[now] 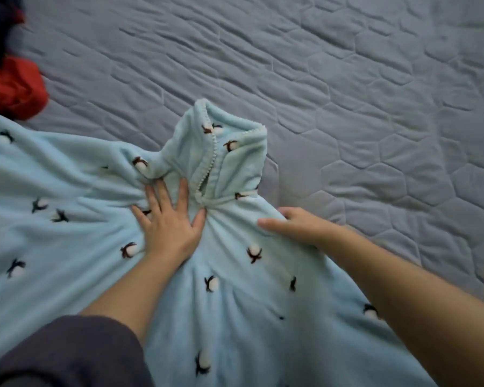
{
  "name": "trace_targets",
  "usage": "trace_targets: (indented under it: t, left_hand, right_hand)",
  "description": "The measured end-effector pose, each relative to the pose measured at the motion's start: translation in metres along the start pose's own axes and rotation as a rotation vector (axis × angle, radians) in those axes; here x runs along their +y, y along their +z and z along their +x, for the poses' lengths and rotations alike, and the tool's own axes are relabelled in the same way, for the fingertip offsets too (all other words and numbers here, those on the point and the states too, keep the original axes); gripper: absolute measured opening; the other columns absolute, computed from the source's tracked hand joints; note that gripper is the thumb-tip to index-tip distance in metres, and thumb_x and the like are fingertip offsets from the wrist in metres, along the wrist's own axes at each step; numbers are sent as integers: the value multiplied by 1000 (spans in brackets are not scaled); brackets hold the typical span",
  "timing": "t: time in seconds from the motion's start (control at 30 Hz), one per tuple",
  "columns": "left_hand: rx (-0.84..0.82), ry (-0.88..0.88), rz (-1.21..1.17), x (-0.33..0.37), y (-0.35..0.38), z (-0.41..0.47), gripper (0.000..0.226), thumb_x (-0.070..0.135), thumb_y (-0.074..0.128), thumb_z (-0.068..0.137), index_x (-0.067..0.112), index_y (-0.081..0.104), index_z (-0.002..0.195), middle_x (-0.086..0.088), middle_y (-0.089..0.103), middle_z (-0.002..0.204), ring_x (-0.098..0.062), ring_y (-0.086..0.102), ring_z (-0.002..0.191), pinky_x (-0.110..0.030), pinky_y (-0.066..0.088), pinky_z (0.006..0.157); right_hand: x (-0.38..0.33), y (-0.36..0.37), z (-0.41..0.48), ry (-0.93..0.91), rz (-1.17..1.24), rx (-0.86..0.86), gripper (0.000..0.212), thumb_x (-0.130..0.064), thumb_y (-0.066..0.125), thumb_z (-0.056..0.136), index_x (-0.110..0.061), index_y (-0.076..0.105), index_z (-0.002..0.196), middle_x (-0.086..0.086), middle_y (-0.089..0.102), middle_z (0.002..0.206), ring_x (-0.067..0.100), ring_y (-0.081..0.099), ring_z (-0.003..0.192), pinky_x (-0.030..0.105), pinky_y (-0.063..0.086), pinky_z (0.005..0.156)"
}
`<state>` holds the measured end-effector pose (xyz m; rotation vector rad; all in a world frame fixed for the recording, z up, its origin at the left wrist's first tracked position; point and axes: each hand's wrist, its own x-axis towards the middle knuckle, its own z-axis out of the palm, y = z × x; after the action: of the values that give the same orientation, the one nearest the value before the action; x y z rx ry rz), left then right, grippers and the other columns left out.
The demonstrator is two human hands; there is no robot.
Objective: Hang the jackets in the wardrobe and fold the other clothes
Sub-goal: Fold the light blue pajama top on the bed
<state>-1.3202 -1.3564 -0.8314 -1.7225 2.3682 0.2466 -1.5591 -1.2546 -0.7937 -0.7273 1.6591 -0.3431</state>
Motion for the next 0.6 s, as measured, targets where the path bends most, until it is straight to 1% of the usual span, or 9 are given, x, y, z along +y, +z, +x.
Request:
trace_targets:
  t: [0.07, 0.13, 0.2, 0.27, 0.3, 0.37, 0.43, 0.53, 0.6]
  left_hand:
    - [-39, 11, 26, 1, -1, 9, 75, 65, 16, 86, 31, -4, 150, -14, -6, 158, -33, -6, 145, -65, 1, 109]
    - [-35, 6, 48, 1, -8, 3, 75, 63, 17, 87, 30, -4, 151, -15, -5, 158, -32, -5, 145, -64, 0, 109]
    - [6, -24, -1, 9, -16, -21, 73, 55, 28, 91, 23, 2, 152, -19, -3, 157, -32, -4, 145, -63, -2, 109]
    - [-2, -20, -89, 31, -21, -63, 73, 43, 37, 92, 16, 4, 152, -21, -4, 157, -30, -6, 146, -62, -5, 110]
    - [-32, 9, -113, 46, -22, -89, 74, 39, 39, 92, 14, 3, 152, -19, -5, 158, -28, -6, 146, -61, -4, 111]
    - [-128, 103, -112, 77, -23, -139, 75, 36, 41, 91, 15, 3, 152, -13, -6, 159, -24, -5, 147, -59, 0, 112]
    - [-236, 225, -63, 109, -20, -181, 78, 38, 41, 91, 17, -2, 152, -10, -12, 158, -23, -8, 146, -56, 1, 113]
    - [-363, 392, 37, 154, -14, -225, 79, 44, 37, 91, 19, -8, 151, -12, -17, 157, -25, -14, 145, -57, 0, 113]
    - [-440, 471, 96, 183, -13, -248, 78, 44, 37, 91, 18, -6, 151, -15, -18, 156, -27, -15, 145, -57, 0, 113]
  right_hand:
    - [30, -6, -21, 99, -179, -96, 35, -62, 73, 64, -32, 68, 83, -19, 67, 87, 1, 65, 78, 21, 51, 68]
    - [57, -14, -46, 197, -240, -150, 44, -61, 77, 59, -26, 71, 86, -11, 71, 87, 6, 68, 78, 25, 55, 74]
    - [83, -23, -77, 282, -265, -202, 50, -59, 80, 57, -19, 72, 86, -2, 74, 88, 12, 69, 75, 27, 55, 75]
    - [108, -33, -109, 350, -289, -246, 46, -54, 82, 58, -16, 71, 82, 0, 74, 87, 13, 69, 74, 27, 56, 73]
    - [120, -38, -125, 373, -300, -249, 45, -52, 83, 59, -17, 71, 84, -1, 74, 89, 13, 70, 78, 28, 56, 77]
    - [139, -46, -153, 405, -280, -256, 50, -48, 83, 63, -13, 71, 97, 2, 73, 99, 17, 69, 88, 35, 56, 86]
    - [157, -51, -177, 415, -266, -280, 53, -45, 81, 68, -11, 70, 106, 4, 71, 105, 19, 69, 94, 39, 54, 89]
    - [191, -60, -206, 432, -423, -295, 54, -52, 76, 70, -14, 69, 107, -1, 68, 102, 18, 66, 96, 33, 53, 89]
    - [215, -67, -225, 462, -531, -305, 55, -53, 74, 72, -16, 66, 111, -3, 65, 102, 17, 62, 94, 27, 50, 84]
